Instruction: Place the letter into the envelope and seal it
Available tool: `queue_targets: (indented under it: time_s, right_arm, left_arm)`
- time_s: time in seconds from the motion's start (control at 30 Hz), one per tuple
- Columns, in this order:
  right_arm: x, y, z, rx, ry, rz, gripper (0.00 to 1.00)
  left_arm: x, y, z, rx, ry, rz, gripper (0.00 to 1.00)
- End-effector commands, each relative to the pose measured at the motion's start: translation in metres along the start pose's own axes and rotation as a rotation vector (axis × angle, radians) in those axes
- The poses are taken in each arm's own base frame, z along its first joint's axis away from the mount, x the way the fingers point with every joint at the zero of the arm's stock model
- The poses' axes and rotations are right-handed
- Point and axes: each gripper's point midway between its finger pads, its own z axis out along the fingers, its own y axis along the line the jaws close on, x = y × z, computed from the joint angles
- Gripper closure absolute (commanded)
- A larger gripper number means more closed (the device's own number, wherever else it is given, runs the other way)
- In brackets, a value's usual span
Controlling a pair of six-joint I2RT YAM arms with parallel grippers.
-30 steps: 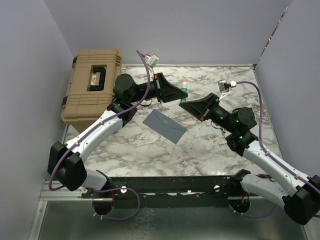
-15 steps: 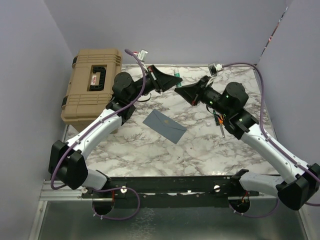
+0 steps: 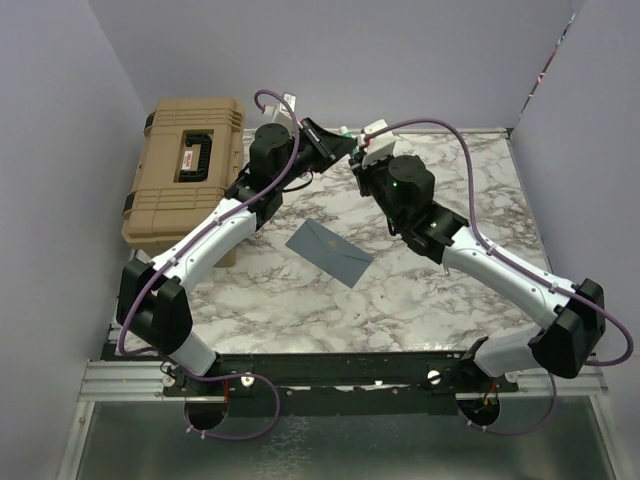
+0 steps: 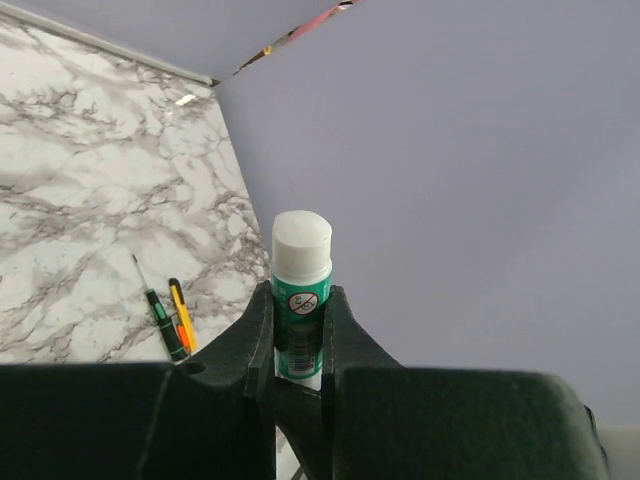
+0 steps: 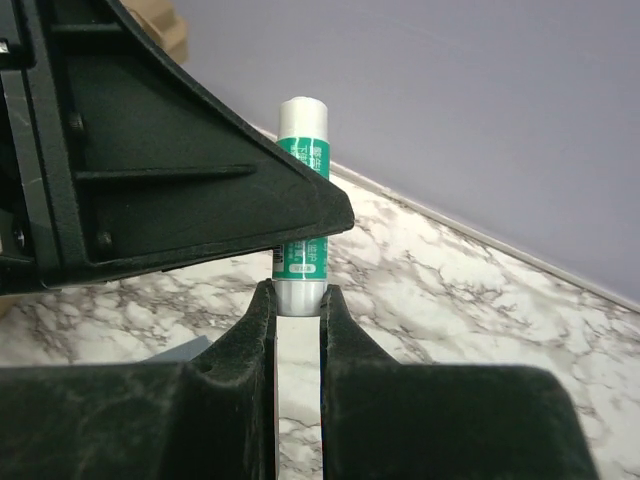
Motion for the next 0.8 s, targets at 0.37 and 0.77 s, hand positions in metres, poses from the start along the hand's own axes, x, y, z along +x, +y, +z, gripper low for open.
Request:
queue_targets:
  time_s: [0.37, 0.77]
  right_arm:
    - [-0.020, 0.043, -0.053, -0.238, 0.103, 0.395, 0.66]
    - [-0.042, 0.047, -0.121, -0.347, -0.006, 0.844, 0.22]
  left_arm:
    - [0.029, -0.033, -0.023, 0.131, 0.180, 0.099, 1.00]
    - [0.033, -0.062, -0.056, 0.297, 0.300, 0.200, 1.00]
